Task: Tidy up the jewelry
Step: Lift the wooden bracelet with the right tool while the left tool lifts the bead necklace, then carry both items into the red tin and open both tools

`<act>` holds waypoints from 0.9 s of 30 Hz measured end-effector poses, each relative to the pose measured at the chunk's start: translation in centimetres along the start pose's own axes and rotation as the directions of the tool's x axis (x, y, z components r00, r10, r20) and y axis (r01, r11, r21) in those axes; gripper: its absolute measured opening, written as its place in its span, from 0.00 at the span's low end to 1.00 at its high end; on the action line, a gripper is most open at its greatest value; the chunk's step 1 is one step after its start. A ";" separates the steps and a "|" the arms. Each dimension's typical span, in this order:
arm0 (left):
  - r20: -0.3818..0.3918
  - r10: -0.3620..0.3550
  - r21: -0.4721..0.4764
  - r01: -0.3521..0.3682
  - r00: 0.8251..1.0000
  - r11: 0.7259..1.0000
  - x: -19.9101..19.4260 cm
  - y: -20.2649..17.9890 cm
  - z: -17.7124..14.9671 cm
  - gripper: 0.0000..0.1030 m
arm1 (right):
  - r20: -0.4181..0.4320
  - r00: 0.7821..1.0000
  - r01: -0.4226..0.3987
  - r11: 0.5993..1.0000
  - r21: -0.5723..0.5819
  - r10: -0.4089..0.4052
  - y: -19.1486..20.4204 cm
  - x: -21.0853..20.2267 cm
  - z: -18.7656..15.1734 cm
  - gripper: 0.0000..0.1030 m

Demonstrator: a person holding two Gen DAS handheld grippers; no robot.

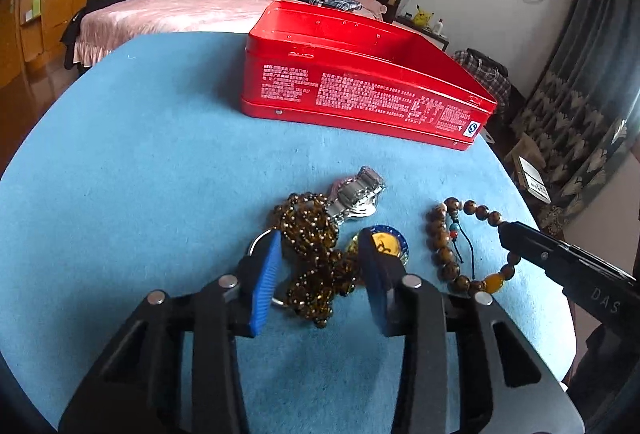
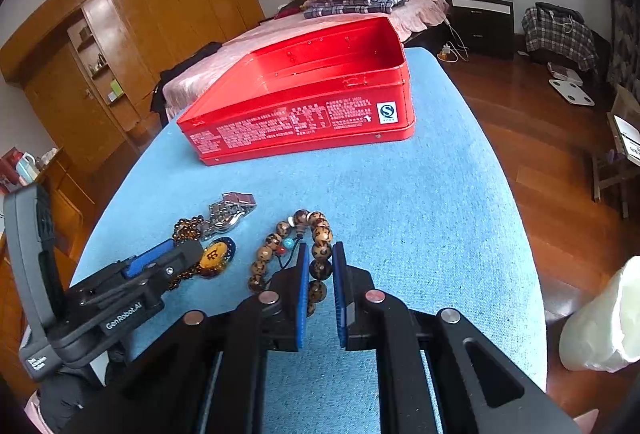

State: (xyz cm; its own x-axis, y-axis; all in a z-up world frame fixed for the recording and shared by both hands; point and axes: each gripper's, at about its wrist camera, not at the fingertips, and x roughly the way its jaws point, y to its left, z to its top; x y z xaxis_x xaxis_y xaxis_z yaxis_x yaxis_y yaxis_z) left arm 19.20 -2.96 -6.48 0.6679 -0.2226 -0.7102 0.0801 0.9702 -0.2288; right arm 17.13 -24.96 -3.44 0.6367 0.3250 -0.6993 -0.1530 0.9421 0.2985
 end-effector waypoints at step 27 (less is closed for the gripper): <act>0.139 -0.037 0.018 0.035 0.990 0.999 -3.7 -1.1 2.5 0.16 | 0.064 0.997 -0.038 0.997 -0.066 0.043 2.2 -1.6 2.4 0.11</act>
State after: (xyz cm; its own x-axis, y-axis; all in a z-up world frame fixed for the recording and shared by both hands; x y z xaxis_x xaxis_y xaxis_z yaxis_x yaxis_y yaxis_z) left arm 18.43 -3.00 -1.94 0.7611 -0.2431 -0.6014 0.1165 0.9633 -0.2419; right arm 17.59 -23.65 -0.10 0.6769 0.3590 -0.6426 -0.2273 0.9323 0.2814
